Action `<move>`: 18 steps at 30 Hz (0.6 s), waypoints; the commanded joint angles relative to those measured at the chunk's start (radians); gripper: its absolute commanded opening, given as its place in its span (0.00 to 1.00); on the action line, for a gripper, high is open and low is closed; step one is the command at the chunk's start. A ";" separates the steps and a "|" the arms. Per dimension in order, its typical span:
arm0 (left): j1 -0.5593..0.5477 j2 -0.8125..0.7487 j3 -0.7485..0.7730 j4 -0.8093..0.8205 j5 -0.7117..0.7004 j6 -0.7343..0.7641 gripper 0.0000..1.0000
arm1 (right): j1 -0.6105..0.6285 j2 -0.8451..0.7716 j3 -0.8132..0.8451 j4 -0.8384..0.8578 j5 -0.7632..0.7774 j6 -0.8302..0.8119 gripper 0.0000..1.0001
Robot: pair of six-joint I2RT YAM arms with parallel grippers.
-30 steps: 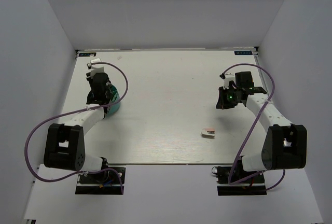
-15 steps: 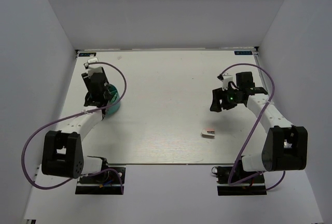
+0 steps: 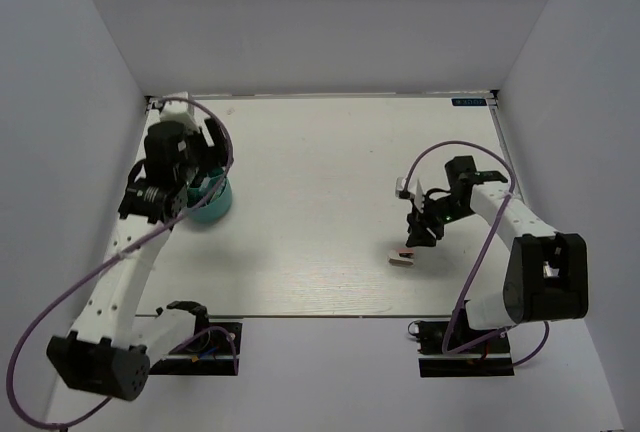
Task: Sort the stationery into containers
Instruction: Pick up the stapler from the center of the board.
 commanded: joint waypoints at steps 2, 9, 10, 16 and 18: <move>-0.021 -0.191 -0.164 -0.358 0.284 -0.044 0.91 | 0.038 -0.029 -0.035 -0.067 -0.025 -0.162 0.58; -0.021 -0.434 -0.370 -0.441 0.284 -0.062 0.93 | 0.145 -0.033 -0.093 0.014 0.027 -0.128 0.67; -0.021 -0.454 -0.378 -0.447 0.281 -0.061 0.93 | 0.154 -0.037 -0.124 0.035 0.045 -0.116 0.67; -0.020 -0.541 -0.460 -0.450 0.292 -0.075 0.94 | 0.225 -0.063 -0.225 0.292 0.156 0.001 0.67; -0.021 -0.558 -0.462 -0.450 0.290 -0.073 0.94 | 0.234 -0.054 -0.230 0.331 0.209 0.030 0.66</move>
